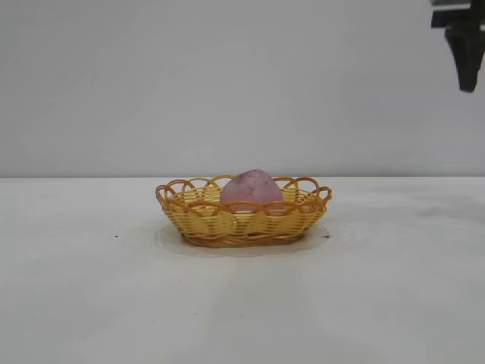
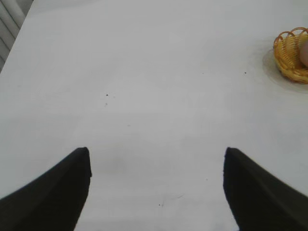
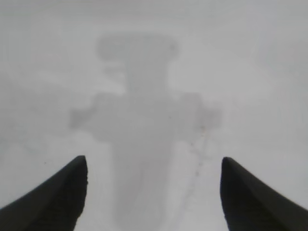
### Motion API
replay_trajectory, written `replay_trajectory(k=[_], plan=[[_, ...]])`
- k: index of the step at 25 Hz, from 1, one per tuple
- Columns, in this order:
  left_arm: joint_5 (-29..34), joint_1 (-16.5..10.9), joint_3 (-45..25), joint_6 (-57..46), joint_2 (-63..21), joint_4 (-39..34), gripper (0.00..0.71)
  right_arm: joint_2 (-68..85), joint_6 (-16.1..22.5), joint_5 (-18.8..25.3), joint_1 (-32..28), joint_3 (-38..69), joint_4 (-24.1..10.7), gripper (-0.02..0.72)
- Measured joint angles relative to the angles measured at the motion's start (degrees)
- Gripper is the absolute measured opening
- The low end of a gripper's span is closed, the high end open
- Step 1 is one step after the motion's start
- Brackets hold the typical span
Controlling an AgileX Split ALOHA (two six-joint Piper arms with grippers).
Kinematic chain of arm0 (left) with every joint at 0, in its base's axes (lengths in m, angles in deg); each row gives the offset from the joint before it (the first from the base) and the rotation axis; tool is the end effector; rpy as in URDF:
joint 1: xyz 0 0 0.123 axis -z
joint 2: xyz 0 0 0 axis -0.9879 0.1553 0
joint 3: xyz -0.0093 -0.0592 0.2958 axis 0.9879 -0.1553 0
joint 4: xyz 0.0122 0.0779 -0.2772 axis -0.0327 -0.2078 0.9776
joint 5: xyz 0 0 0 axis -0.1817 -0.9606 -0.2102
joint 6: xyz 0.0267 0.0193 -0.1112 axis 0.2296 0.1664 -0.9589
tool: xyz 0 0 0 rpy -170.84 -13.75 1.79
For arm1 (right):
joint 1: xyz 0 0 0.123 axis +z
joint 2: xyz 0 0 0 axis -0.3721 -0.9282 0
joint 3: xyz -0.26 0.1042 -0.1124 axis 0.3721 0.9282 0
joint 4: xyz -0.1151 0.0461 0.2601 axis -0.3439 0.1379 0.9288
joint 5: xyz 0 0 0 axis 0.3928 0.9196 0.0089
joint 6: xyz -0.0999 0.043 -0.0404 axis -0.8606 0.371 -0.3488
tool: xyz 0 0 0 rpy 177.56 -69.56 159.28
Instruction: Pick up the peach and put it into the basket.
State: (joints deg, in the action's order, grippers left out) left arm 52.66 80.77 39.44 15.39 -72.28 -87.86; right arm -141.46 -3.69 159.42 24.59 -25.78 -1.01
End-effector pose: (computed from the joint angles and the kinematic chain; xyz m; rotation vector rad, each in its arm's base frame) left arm 0.0283 -0.0006 0.2730 0.0059 2.1012 0.0007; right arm 0.4675 0.0177 0.2726 -0.1826 2.8681 -0.0636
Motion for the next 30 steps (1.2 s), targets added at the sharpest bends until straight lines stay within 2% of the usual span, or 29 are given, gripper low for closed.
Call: replay_trajectory(k=[6, 11, 30], plan=[[0.0, 0.0, 0.0, 0.0, 0.0, 0.0, 0.545, 9.6, 0.0, 0.4, 0.0, 0.4, 0.3, 0.535], [0.0, 0.0, 0.0, 0.0, 0.0, 0.0, 0.545, 20.8, 0.0, 0.7, 0.0, 5.4, 0.3, 0.535], [0.0, 0.0, 0.0, 0.0, 0.0, 0.0, 0.545, 67.3, 0.5, 1.7, 0.0, 42.4, 0.5, 0.535]])
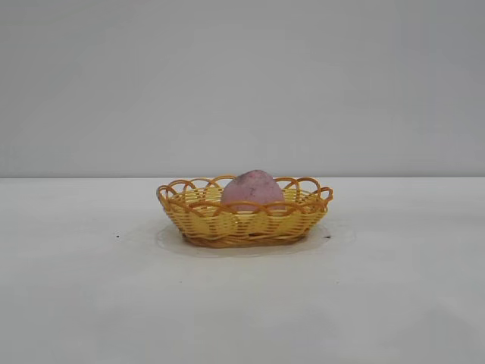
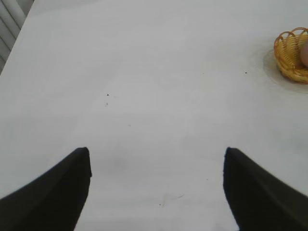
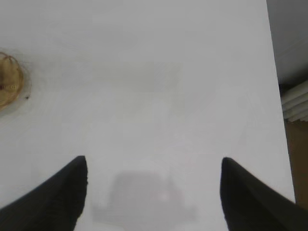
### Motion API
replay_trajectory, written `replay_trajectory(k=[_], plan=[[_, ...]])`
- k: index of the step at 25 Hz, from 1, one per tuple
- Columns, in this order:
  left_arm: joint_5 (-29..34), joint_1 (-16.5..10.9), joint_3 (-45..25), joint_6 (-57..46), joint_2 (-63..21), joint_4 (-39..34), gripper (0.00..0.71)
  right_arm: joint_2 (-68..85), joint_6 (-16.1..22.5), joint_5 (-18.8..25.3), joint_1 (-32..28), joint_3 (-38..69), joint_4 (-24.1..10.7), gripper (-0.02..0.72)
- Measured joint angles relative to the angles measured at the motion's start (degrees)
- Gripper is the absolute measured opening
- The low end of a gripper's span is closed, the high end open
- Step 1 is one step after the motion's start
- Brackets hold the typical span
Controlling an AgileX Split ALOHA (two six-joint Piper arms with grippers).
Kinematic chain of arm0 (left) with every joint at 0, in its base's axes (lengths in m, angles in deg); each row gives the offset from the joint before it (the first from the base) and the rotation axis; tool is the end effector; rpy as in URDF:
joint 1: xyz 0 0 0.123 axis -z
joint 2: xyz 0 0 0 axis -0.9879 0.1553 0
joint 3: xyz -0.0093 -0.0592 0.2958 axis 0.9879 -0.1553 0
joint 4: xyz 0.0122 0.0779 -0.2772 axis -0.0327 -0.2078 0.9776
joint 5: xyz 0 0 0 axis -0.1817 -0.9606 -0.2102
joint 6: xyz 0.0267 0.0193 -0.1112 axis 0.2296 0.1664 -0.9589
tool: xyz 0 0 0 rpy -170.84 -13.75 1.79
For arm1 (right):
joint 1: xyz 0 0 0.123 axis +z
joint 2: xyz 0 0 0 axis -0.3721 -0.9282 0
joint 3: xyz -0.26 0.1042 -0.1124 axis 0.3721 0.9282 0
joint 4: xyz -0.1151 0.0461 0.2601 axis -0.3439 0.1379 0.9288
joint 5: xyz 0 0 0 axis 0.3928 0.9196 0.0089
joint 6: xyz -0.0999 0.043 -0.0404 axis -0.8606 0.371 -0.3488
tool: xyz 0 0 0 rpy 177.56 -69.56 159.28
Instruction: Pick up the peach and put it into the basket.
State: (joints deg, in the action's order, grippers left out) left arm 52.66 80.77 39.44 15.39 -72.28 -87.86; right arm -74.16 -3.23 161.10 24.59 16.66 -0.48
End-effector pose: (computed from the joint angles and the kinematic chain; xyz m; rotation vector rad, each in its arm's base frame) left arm 0.0283 -0.0006 0.2730 0.0059 2.1012 0.0007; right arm 0.1494 0.0034 0.3913 -0.1354 2.4657 -0.0488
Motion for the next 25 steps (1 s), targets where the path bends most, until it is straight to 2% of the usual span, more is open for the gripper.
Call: replay_trajectory(k=[8, 16, 25], plan=[[0.0, 0.0, 0.0, 0.0, 0.0, 0.0, 0.545, 23.9, 1.6, 0.5, 0.0, 16.6, 0.8, 0.535], [0.0, 0.0, 0.0, 0.0, 0.0, 0.0, 0.545, 38.6, 3.5, 0.5, 0.0, 29.2, 0.8, 0.535], [0.0, 0.0, 0.0, 0.0, 0.0, 0.0, 0.545, 45.9, 2.6, -2.0, 0.0, 30.7, 0.8, 0.535]])
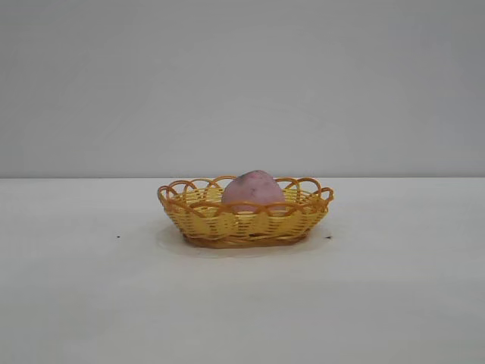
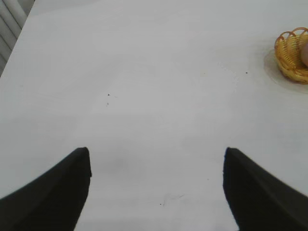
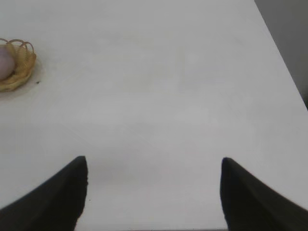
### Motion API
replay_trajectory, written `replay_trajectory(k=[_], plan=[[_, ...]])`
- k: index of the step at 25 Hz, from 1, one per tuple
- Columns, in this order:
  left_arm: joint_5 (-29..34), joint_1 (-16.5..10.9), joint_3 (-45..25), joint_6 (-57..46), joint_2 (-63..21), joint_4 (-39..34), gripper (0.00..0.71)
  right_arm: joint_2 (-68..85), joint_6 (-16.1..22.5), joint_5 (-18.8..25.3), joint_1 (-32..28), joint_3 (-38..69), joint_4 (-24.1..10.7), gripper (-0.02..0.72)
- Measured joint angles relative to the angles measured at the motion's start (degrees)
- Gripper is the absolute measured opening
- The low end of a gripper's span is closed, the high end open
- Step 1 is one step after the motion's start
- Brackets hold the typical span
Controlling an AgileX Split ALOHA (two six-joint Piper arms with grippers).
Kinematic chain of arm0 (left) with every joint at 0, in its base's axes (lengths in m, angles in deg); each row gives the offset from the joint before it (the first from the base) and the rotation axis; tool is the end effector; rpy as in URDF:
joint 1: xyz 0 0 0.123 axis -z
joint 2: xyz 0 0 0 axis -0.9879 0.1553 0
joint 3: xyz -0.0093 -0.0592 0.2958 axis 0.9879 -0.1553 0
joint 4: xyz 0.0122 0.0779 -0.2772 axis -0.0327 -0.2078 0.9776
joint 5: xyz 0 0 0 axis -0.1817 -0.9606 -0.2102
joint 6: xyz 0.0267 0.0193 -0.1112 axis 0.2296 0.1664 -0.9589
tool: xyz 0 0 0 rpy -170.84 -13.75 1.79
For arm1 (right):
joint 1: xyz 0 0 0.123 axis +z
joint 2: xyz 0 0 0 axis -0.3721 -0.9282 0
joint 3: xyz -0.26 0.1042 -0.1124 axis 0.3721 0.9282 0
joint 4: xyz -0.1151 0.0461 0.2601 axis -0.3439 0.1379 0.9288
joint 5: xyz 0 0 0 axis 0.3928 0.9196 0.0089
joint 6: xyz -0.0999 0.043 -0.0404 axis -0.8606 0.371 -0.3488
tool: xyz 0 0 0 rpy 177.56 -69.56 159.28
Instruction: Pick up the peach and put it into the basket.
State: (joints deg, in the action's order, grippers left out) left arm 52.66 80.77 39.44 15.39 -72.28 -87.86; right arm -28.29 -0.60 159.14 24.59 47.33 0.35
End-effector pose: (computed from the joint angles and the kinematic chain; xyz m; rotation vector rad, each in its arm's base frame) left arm 0.0283 -0.0006 0.2730 0.0059 2.1012 0.0007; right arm 0.0171 -0.0013 0.2760 -0.0671 2.1688 -0.0040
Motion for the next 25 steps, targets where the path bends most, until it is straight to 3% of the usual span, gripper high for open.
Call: replay_trajectory(k=[7, 25], plan=[[0.0, 0.0, 0.0, 0.0, 0.0, 0.0, 0.545, 0.0, -0.7, -4.5, 0.0, 2.1, 0.5, 0.535], [0.0, 0.0, 0.0, 0.0, 0.0, 0.0, 0.545, 0.0, -1.0, -5.0, 1.7, 2.2, 0.6, 0.535]])
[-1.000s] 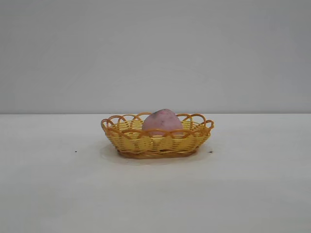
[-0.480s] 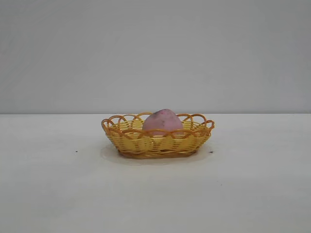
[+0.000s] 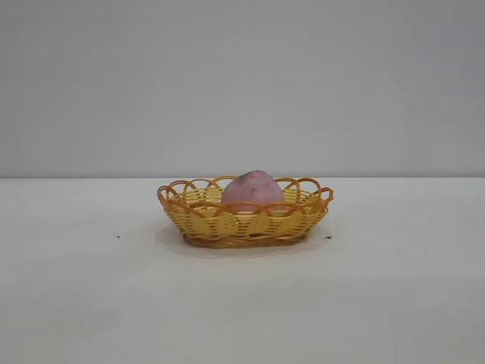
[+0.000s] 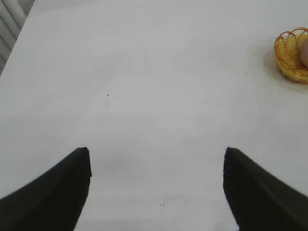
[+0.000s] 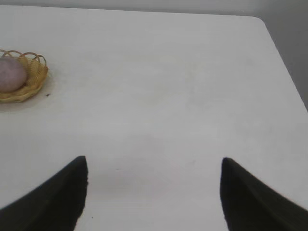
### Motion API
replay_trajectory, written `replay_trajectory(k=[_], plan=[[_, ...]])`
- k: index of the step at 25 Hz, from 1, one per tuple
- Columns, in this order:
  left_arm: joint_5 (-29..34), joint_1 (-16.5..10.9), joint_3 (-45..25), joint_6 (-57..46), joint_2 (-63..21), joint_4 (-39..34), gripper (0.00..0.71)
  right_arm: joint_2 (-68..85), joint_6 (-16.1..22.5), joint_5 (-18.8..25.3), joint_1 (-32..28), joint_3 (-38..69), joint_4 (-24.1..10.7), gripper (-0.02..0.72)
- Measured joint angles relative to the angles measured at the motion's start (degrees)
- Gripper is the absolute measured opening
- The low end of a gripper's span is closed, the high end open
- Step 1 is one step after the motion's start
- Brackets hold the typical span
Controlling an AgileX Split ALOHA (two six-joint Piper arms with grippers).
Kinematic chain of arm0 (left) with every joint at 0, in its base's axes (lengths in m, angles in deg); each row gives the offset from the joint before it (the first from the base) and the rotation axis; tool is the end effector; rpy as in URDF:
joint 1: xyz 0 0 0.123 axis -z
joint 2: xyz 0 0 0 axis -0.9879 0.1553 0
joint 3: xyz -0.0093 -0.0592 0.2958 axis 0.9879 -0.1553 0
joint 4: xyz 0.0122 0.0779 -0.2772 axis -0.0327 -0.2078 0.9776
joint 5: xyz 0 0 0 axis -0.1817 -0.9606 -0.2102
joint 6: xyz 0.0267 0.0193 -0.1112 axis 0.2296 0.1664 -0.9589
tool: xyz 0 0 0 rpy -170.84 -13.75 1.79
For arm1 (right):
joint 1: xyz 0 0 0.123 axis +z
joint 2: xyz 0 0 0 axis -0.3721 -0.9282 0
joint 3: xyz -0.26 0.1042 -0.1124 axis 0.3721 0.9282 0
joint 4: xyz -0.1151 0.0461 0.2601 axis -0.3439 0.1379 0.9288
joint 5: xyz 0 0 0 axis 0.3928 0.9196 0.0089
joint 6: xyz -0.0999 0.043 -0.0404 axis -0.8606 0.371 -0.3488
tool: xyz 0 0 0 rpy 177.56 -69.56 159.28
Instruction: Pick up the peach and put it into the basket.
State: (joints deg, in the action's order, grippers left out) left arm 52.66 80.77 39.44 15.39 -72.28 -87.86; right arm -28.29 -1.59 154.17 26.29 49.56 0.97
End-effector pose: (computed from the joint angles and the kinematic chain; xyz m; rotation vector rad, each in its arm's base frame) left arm 0.0283 -0.0006 0.2730 0.0059 2.1012 0.0007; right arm 0.0270 0.0012 0.2719 -0.1178 2.1189 0.0172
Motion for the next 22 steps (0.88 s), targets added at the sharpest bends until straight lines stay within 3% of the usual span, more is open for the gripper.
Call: replay_trajectory(k=[11, 22], plan=[[0.0, 1.4, 0.0, 0.0, 0.0, 0.0, 0.545, 0.0, 0.0, 0.0, 0.0, 0.0, 0.0, 0.535], [0.0, -0.1, 0.0, 0.0, 0.0, 0.0, 0.545, 0.0, -0.1, 0.0, 0.0, 0.0, 0.0, 0.535]])
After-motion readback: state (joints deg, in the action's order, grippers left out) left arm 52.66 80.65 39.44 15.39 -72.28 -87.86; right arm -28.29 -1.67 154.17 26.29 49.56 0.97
